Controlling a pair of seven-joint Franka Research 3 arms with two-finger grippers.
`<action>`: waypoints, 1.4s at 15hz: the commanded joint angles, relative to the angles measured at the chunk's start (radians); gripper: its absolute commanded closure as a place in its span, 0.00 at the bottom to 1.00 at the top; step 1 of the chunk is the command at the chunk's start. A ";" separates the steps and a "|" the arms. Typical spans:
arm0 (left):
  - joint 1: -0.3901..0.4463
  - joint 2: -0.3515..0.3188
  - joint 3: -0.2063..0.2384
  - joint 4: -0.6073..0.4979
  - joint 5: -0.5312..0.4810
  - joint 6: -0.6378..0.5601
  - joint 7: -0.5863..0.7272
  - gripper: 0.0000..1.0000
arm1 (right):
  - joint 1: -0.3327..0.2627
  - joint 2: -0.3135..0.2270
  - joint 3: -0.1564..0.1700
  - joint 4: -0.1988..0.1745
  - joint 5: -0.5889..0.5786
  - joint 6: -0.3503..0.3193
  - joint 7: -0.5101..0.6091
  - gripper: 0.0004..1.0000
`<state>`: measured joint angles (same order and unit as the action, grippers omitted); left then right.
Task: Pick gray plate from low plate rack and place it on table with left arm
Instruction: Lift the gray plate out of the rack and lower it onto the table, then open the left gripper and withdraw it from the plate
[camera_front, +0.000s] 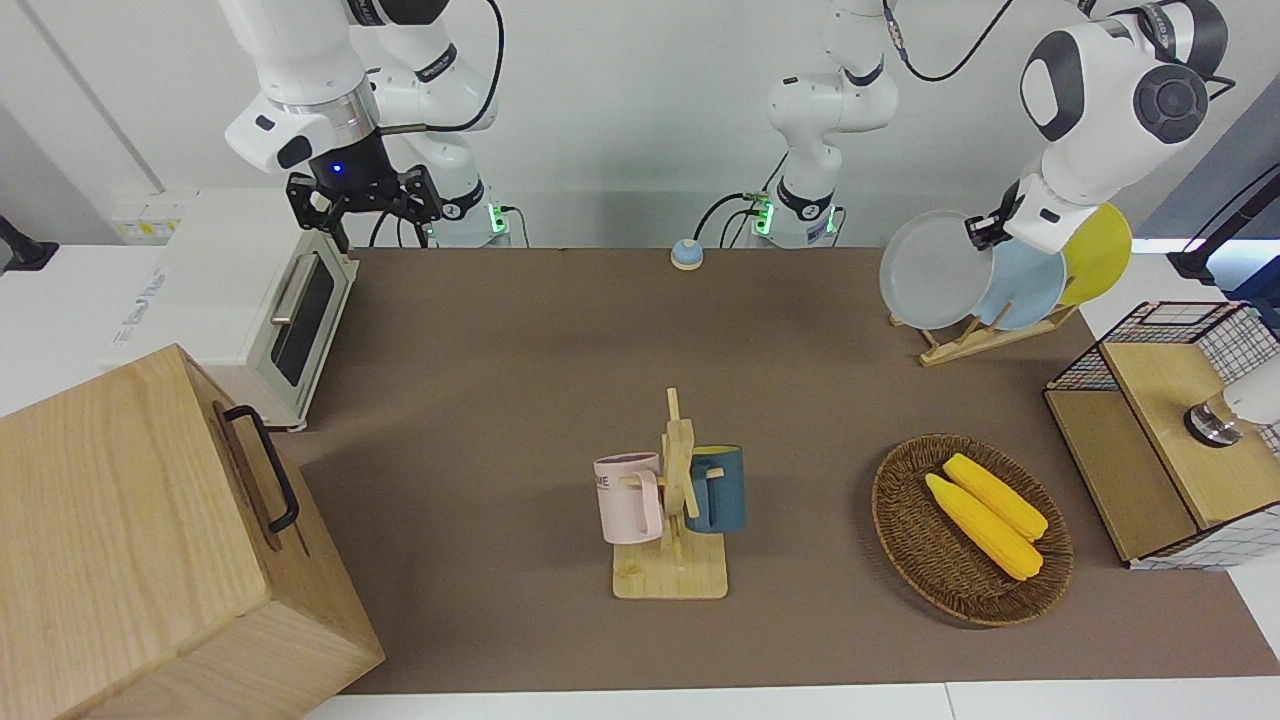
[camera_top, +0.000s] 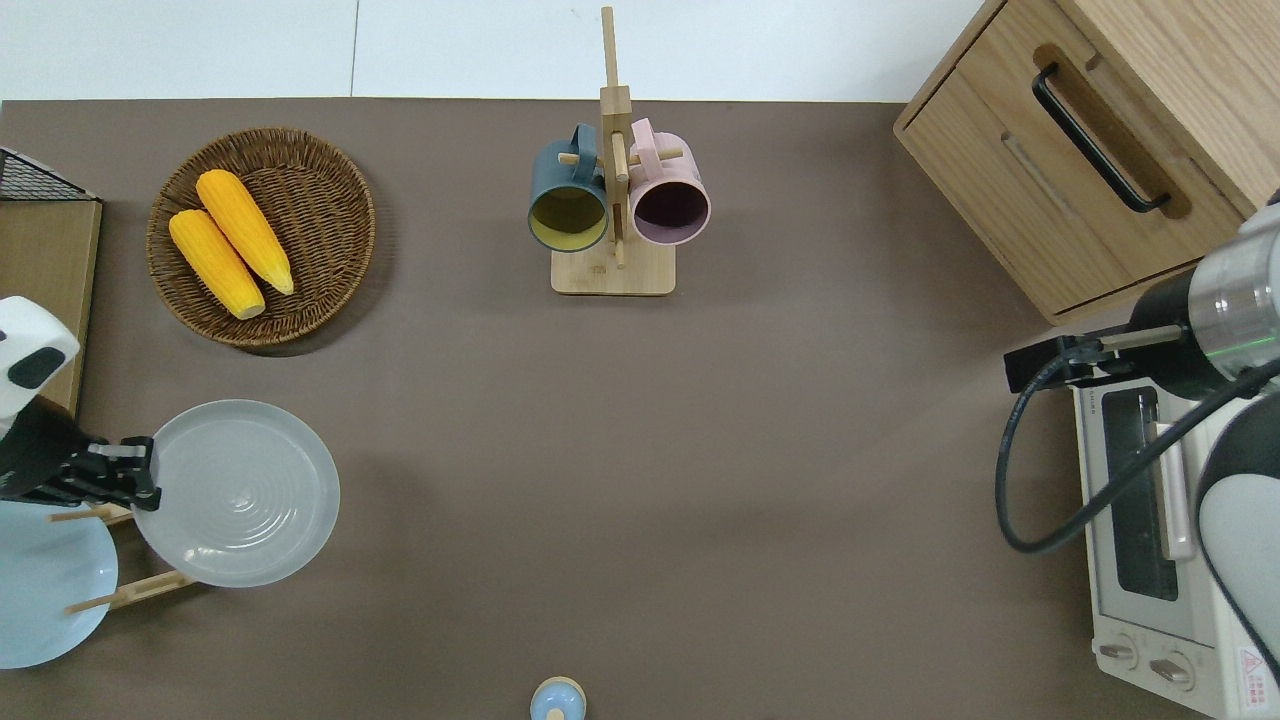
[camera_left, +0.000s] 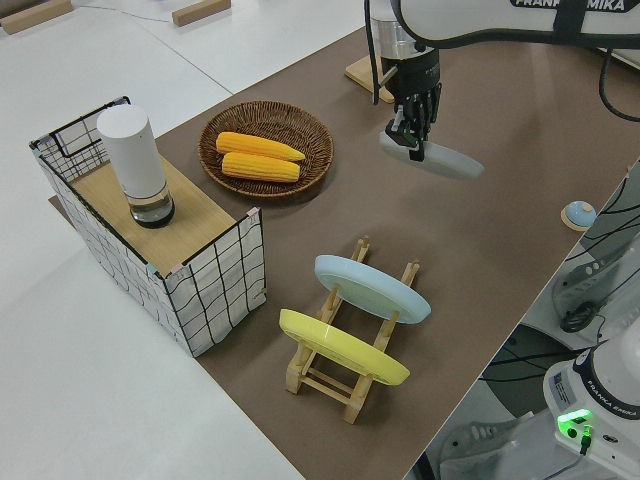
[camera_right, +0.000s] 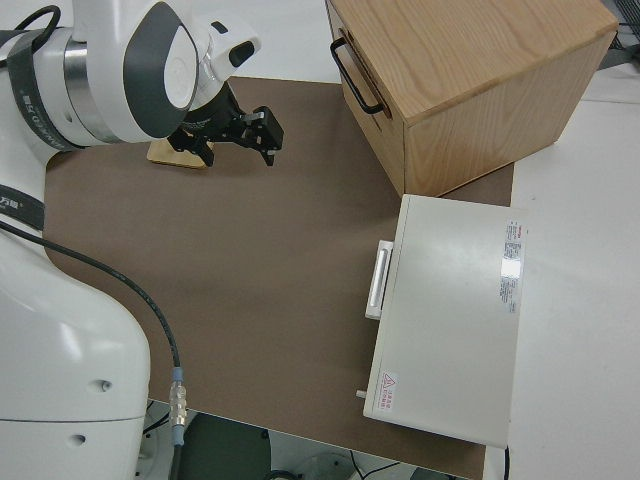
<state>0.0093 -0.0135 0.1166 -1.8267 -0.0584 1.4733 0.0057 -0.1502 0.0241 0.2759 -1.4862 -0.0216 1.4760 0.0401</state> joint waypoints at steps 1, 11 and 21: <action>-0.006 -0.111 -0.047 -0.257 -0.037 0.250 -0.078 1.00 | -0.020 -0.003 0.017 0.009 -0.001 -0.014 0.012 0.02; -0.003 -0.201 -0.078 -0.574 -0.064 0.574 -0.115 1.00 | -0.020 -0.001 0.017 0.009 -0.001 -0.013 0.012 0.02; 0.000 -0.191 -0.061 -0.470 -0.025 0.518 -0.145 0.01 | -0.020 -0.001 0.017 0.009 -0.001 -0.014 0.012 0.02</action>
<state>0.0067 -0.1834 0.0419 -2.3603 -0.1075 2.0246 -0.1264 -0.1502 0.0242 0.2759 -1.4862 -0.0216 1.4760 0.0401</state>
